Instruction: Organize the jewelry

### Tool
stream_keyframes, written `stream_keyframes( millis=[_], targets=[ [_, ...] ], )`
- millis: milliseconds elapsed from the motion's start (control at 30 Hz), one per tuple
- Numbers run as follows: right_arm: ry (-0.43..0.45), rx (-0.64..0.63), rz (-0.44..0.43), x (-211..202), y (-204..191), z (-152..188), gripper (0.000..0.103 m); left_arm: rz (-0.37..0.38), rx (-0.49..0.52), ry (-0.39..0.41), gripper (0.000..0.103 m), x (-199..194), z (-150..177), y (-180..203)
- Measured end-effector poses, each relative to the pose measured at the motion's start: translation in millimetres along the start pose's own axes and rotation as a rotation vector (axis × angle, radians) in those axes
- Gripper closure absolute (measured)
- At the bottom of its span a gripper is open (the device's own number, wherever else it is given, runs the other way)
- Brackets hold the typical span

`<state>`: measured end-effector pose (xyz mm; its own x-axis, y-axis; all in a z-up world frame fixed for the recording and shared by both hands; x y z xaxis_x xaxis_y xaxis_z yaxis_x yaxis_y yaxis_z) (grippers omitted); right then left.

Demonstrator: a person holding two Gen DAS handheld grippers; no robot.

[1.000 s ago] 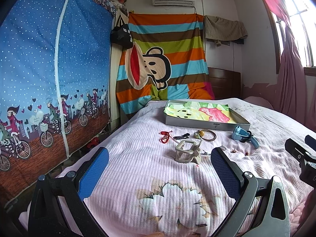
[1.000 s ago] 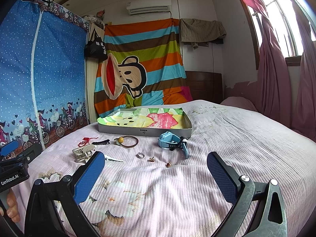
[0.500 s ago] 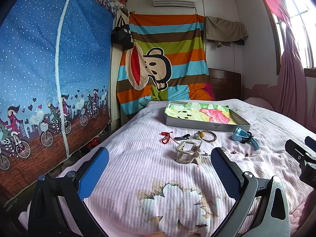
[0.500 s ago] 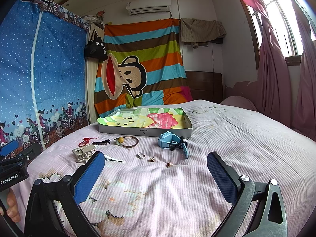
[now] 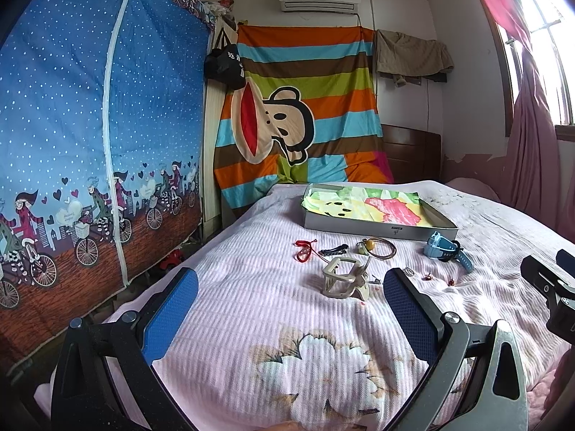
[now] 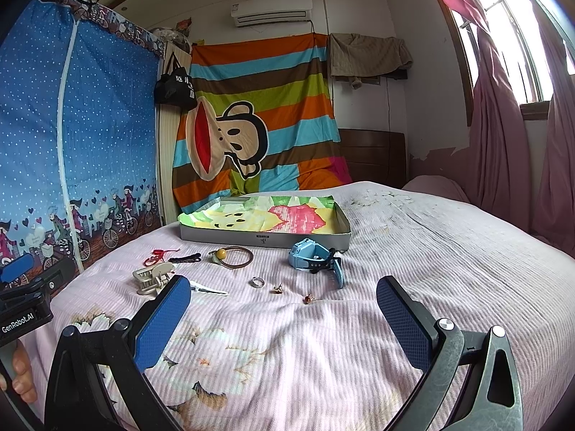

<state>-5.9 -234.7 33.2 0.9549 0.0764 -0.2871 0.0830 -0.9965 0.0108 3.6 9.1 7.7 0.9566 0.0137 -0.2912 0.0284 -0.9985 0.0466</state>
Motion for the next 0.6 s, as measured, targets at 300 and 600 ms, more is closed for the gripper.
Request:
stream_keyframes(
  millis=[300,600],
  targets=[
    [0.001,0.001,0.000,-0.3,0.0,0.2,0.000,-0.001,0.000,0.001,0.002,0.7,0.1,-0.5],
    [0.001,0.002,0.000,-0.2,0.0,0.4,0.000,-0.001,-0.002,0.002,0.002,0.4,0.6,-0.5]
  ],
)
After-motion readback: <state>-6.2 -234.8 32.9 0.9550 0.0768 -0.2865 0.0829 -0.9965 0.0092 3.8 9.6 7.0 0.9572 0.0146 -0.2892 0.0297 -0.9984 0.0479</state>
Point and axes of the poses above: each gripper's, at about its wrist camera, not at the fingertips, and x roughly the way its jaws point, y to its right, z to its underside, the point moved 1 cm from there along x, roughly the way its jaws point, and after that the axes turned 1 degree about -y, right-handed, at the moved point
